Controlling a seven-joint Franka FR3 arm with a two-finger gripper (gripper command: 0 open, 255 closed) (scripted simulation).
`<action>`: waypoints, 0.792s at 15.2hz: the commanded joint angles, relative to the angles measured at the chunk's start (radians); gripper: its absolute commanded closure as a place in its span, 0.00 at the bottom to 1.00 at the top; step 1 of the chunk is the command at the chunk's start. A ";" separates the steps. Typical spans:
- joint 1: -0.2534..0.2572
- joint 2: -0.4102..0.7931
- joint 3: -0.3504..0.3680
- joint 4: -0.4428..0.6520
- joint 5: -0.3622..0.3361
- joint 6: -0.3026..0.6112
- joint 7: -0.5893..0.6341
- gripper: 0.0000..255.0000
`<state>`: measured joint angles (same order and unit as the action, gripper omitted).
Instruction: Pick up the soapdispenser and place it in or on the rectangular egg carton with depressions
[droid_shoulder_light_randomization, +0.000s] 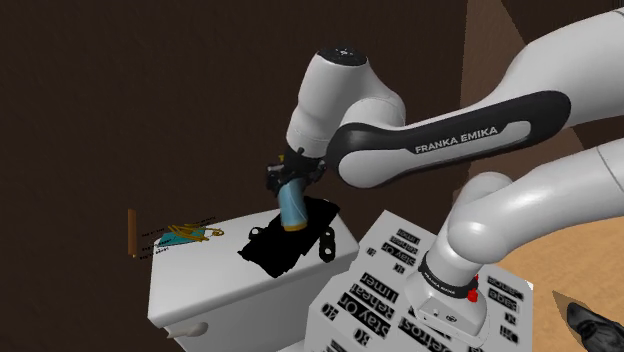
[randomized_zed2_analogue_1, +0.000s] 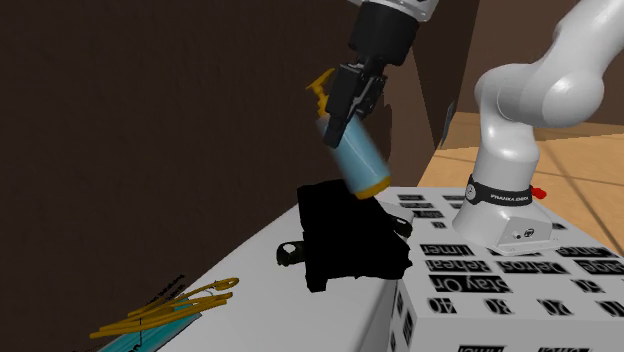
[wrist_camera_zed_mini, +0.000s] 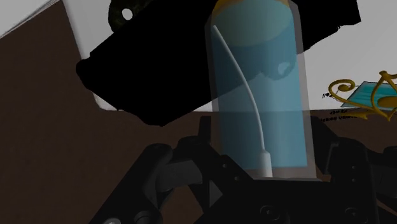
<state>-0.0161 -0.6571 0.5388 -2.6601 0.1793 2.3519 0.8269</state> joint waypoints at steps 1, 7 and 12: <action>0.023 -0.057 -0.040 -0.054 0.015 -0.006 -0.036 1.00; 0.019 -0.013 -0.009 -0.109 0.022 0.092 -0.022 1.00; 0.010 0.035 0.021 -0.149 0.024 0.179 -0.007 1.00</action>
<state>-0.0032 -0.6320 0.5553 -2.7999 0.2038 2.5115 0.8193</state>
